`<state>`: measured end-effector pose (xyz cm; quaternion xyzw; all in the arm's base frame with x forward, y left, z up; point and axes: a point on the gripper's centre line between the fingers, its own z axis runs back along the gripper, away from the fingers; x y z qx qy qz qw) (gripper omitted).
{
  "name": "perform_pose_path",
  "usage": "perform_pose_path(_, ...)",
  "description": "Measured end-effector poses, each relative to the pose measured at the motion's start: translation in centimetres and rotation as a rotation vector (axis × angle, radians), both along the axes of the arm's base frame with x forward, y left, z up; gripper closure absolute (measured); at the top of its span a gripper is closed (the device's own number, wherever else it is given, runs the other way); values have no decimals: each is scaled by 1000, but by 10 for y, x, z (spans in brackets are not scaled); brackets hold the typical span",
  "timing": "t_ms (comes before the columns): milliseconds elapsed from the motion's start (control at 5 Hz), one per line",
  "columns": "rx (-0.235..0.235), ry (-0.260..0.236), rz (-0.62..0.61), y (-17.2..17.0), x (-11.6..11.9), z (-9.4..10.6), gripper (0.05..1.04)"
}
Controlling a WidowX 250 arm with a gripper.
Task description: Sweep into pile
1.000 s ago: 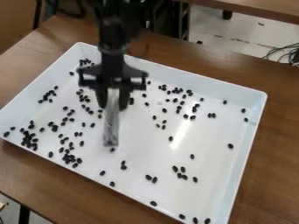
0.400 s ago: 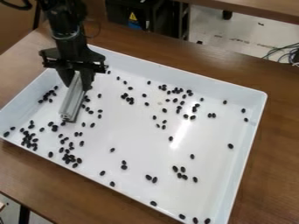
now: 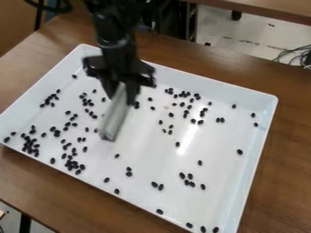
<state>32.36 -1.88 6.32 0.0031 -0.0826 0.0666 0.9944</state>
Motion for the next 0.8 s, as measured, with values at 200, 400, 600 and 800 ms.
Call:
perform_pose_path(200, -57, -28, -74, -42, -2, -3, 731)
perform_pose_path(400, -97, -11, -181, -92, -10, -15, 731)
perform_pose_path(600, -115, -3, -246, -138, -6, -26, 731)
perform_pose_path(800, -121, 12, -255, -174, 3, -39, 731)
